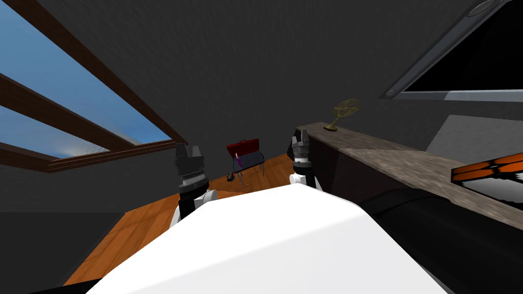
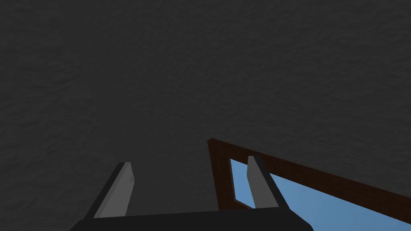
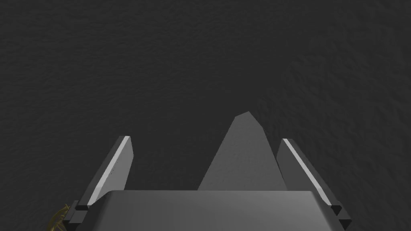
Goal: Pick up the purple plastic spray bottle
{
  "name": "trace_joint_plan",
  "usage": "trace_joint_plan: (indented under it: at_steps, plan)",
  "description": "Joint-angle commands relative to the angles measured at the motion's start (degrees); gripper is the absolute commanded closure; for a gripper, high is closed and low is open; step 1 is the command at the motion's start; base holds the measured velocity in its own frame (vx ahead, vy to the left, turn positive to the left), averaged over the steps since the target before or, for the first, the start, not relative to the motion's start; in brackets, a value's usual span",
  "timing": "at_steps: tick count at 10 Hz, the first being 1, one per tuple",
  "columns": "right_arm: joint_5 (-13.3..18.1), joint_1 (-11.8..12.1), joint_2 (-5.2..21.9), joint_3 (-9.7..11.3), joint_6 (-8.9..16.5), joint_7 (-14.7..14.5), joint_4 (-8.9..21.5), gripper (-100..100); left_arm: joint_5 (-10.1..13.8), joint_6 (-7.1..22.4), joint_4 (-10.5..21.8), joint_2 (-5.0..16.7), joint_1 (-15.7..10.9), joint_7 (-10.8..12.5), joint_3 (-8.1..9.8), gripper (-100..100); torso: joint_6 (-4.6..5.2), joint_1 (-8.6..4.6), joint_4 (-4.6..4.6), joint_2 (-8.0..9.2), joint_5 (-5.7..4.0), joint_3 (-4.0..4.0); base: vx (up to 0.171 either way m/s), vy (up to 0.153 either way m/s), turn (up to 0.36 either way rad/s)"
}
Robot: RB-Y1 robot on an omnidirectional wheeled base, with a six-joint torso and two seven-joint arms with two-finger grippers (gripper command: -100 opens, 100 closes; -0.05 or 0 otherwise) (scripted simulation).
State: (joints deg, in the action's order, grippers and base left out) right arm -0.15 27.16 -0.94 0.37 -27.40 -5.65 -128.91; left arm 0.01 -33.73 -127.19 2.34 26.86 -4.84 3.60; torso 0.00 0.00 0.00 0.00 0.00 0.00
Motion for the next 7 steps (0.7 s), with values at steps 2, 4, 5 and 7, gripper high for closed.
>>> trace_joint_plan:
  at_steps: [2, 4, 5, 7]
  plan:
    - [0.0, 0.0, 0.0, 0.0, 0.0, 0.0, 0.0, 0, -2.4, 1.9, 2.8, 3.1, -0.2, 0.4, -0.85, -100, 0.00, -0.09, -0.01, -0.02, -0.01, -0.01, 0.011, -0.049, 0.035]
    - [0.0, 0.0, 0.0, 0.0, 0.0, 0.0, 0.0, 0, -5.4, 4.3, 6.2, 5.1, -0.5, 0.9, -1.97, -100, 0.00, -0.33, -0.02, -0.10, -0.07, -0.06, 0.025, -0.111, 0.074]
    - [0.0, 0.0, 0.0, 0.0, 0.0, 0.0, 0.0, 0, -6.6, 5.3, 7.6, 5.7, -0.6, 1.2, -2.43, -100, 0.00, -0.44, -0.03, -0.12, -0.09, -0.07, 0.025, -0.136, 0.063]
    - [0.0, 0.0, 0.0, 0.0, 0.0, 0.0, 0.0, 0, -9.2, 7.4, 10.5, 6.8, -0.8, 1.6, -3.45, -100, 0.00, -0.52, -0.02, -0.05, -0.12, -0.04, 0.005, -0.129, 0.056]
